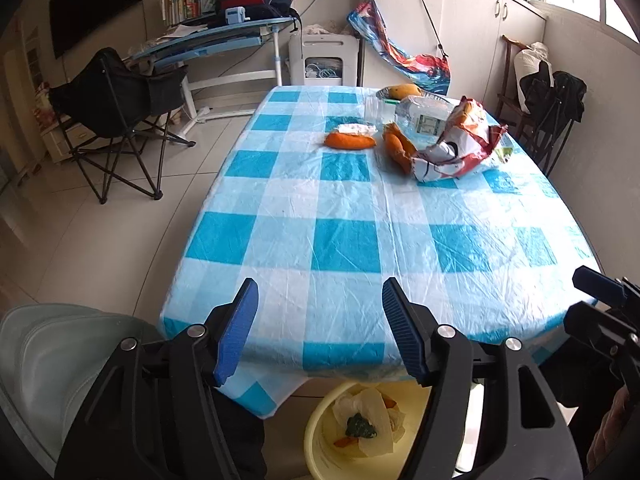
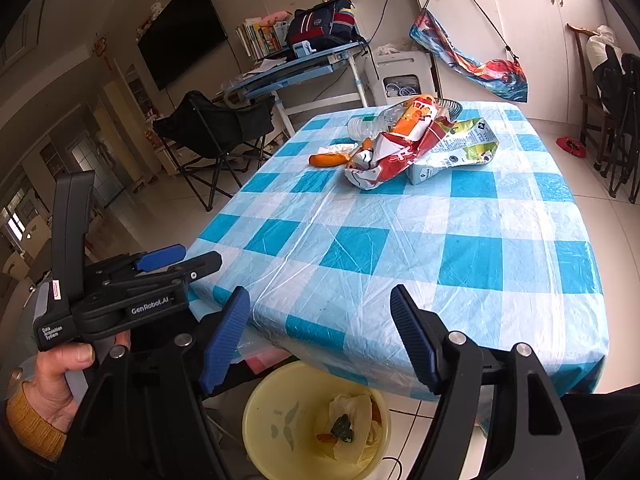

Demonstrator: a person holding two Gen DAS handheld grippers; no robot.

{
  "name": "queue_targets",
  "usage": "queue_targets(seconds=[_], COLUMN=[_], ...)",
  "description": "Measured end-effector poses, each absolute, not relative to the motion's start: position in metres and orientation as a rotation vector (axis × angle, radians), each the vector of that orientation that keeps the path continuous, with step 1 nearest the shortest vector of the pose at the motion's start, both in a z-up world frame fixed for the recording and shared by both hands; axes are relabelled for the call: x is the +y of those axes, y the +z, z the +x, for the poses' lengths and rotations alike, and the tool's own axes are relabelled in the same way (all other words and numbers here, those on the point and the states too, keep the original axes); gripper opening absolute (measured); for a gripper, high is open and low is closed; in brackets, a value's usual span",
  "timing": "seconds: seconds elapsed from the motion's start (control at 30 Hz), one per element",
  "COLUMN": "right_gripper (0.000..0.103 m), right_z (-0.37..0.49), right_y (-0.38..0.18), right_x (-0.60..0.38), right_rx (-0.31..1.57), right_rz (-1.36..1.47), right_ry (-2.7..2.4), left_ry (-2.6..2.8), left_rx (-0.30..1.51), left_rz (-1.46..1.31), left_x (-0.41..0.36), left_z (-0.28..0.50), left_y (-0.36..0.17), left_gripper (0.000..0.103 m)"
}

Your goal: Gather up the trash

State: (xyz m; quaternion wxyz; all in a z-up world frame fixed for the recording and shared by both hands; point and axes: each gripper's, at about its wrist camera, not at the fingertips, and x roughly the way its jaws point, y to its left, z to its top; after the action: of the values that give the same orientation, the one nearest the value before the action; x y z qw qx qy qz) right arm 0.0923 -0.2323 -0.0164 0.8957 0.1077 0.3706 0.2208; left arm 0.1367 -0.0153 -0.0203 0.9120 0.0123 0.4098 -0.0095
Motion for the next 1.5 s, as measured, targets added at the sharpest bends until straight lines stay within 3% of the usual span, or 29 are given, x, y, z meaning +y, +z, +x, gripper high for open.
queue_targets(seconds=[0.4,0.9,0.93,0.97,1.03,1.07,1.17,1.27,1.5], right_gripper=[0.07,0.07,0.07,0.07,0.07,0.07,0.07,0.07,0.07], right_z=[0.115,0.13,0.131,0.13,0.131,0.131,0.129,0.126,0.119], right_y=[-0.036,-0.047,-0.047,-0.048,-0.047,-0.046,-0.044,-0.042,-0.042], right_x=[-0.241,-0.242,-0.242,-0.243,-0.244,-0.244,-0.242,-0.24,-0.237], right_rx=[0.817,0.852,0.853,0.854,0.85,0.848,0.838,0.829,0.831], right_rz=[0.294,0.36,0.364,0.369,0.373,0.373,0.365,0.356,0.338], right_ry=[0.442,0.453,0.452,0.452,0.454,0.457,0.465,0.471,0.475], left_ry=[-0.08,-0.185,-0.225,-0.259,-0.274,-0.269,-0.273,-0.287,-0.298], left_rx=[0.847,0.895,0.926,0.957,0.973,0.982,1.029,1.041,0.993], left_rz=[0.195,0.151,0.118,0.092,0.088,0.098,0.046,-0.032,-0.094], left_x=[-0.041,-0.069,-0.068,-0.067,-0.066,-0.065,-0.053,-0.039,-0.024], left_z=[0.28,0.41,0.413,0.414,0.405,0.398,0.372,0.337,0.294], left_y=[-0.031,-0.059,-0.062,-0.066,-0.068,-0.068,-0.067,-0.065,-0.054], left_gripper=[0.062,0.068,0.063,0.049,0.04,0.029,0.012,0.004,0.004])
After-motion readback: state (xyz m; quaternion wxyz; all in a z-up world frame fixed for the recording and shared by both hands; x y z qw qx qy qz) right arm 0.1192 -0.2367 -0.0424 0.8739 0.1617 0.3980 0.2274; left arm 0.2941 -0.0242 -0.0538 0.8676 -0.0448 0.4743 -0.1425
